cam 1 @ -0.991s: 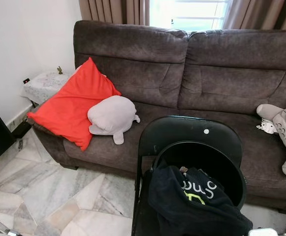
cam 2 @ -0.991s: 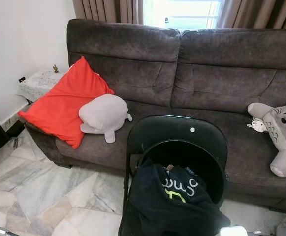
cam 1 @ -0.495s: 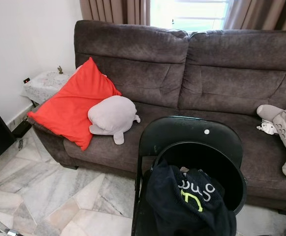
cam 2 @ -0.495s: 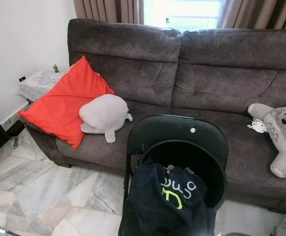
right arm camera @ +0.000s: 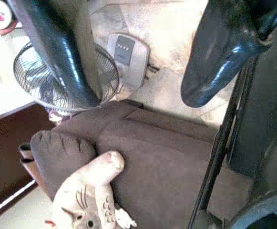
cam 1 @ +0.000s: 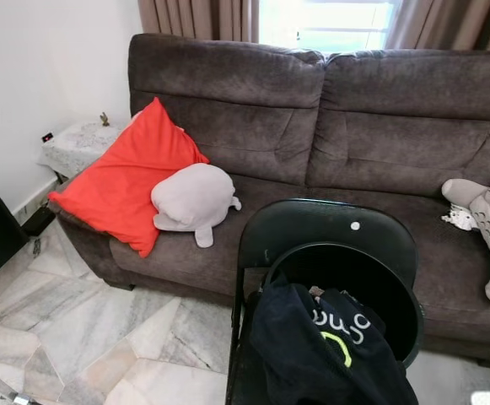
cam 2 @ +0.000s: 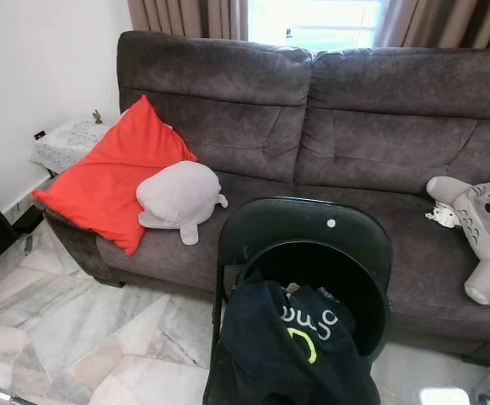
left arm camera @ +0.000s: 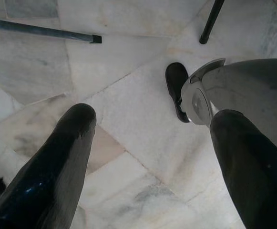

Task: Hang hanger

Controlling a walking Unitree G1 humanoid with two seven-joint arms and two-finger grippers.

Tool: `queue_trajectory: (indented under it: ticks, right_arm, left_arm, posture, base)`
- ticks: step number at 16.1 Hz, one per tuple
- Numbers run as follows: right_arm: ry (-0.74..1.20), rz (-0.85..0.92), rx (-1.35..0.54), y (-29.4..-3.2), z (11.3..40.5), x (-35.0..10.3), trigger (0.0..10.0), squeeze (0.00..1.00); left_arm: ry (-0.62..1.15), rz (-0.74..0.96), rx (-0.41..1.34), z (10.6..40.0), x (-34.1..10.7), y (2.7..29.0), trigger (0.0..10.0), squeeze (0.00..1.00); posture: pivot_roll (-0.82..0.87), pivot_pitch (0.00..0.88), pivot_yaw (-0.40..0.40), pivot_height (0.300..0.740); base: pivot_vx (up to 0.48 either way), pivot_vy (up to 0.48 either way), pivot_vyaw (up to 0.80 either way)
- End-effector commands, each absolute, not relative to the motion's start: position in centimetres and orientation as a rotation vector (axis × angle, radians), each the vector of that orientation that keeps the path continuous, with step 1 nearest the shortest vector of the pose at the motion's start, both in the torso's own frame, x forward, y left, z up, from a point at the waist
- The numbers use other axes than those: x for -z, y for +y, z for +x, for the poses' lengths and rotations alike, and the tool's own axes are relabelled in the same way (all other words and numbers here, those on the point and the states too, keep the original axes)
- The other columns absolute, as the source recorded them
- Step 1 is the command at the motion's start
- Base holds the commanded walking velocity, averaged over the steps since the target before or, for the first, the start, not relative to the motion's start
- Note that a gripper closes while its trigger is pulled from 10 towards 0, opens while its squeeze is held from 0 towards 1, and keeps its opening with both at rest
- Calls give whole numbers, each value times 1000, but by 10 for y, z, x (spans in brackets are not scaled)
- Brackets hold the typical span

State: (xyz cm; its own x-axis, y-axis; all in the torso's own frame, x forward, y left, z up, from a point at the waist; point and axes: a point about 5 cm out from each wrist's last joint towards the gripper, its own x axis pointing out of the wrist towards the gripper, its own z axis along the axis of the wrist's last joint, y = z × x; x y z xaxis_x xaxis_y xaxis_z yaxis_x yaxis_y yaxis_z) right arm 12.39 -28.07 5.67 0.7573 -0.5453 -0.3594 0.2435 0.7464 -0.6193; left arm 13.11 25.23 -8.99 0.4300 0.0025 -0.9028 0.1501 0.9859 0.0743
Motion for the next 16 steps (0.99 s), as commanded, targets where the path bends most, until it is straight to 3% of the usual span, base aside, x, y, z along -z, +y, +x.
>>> queue_trajectory:
  ticks: [1, 4, 5, 6, 10, 11, 16]
  right_arm:
    - [531, -540, 415, -270, 127, -54, 10000, 1000]
    - [424, -533, 277, -249, 131, -60, 10000, 1000]
    - [400, -576, 148, -236, 132, -59, 10000, 435]
    - [334, -691, 32, -223, 135, -62, 10000, 0]
    - [166, -802, -111, -203, 141, -74, 10000, 0]
    - [178, -709, -51, -206, 144, -72, 10000, 0]
    - [43, -665, -95, -191, 192, -88, 10000, 0]
  left_arm:
    - [1130, 163, 96, 132, 90, 253, 10000, 0]
    - [1127, 164, 100, 133, 89, 253, 10000, 0]
    - [1125, 164, 98, 134, 89, 253, 10000, 0]
    - [1121, 165, 95, 136, 89, 252, 10000, 0]
    - [1107, 163, 85, 141, 87, 251, 10000, 0]
    - [1101, 166, 83, 144, 86, 251, 10000, 0]
    - [1062, 168, 55, 158, 81, 250, 10000, 0]
  posture:
    - [-92, 0, 49, 740]
    - [-104, 0, 51, 740]
    - [-108, 0, 52, 740]
    - [-108, 0, 49, 740]
    - [-103, 0, 40, 740]
    - [-107, 0, 37, 740]
    - [-73, 0, 8, 740]
  base:
    - [0, 0, 0]
    - [0, 0, 0]
    - [0, 0, 0]
    - [0, 0, 0]
    - [0, 0, 0]
    - [0, 0, 0]
    - [0, 0, 0]
